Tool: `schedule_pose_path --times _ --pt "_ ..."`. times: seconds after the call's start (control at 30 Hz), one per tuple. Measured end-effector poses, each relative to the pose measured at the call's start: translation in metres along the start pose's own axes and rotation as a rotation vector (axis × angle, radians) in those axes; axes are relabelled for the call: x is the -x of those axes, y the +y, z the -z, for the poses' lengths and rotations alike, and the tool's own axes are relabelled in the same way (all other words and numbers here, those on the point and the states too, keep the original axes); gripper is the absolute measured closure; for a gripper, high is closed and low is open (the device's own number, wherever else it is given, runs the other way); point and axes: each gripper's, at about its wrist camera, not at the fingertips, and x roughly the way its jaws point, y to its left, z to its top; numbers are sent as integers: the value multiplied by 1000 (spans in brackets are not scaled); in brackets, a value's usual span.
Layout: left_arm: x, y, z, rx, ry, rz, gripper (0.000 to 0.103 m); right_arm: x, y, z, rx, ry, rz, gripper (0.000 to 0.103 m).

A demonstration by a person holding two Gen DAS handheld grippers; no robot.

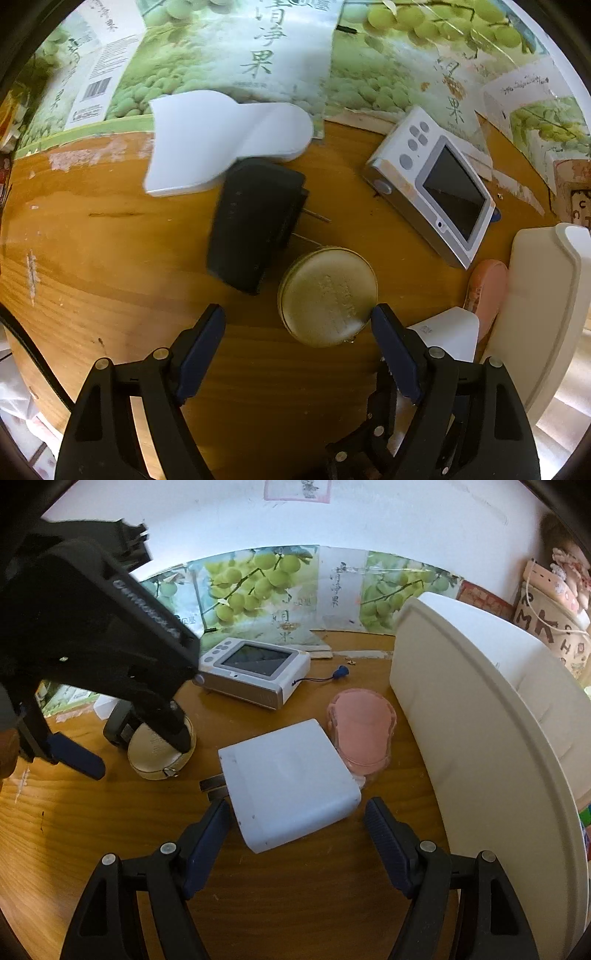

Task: Organize rigid objects
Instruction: 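Grasp the gold round tin with the left tool while the right tool grasps the white charger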

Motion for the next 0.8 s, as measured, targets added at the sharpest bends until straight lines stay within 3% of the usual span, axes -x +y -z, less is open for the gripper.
schedule_pose_path --times 0.33,0.5,0.67,0.73,0.8 --pt "-8 -24 -13 -48 -27 -117 20 2 2 2 9 -6 -9 27" --pt "-6 -38 -18 -40 -35 -120 22 1 3 1 15 -6 -14 27" --pt "1 -27 -13 -25 -54 -116 36 3 3 0 19 -16 -15 40" --pt "8 -11 -10 -8 -63 -112 44 3 3 0 17 -11 -19 41" --pt "10 -7 -10 -3 -66 -95 44 3 3 0 16 -5 -19 41"
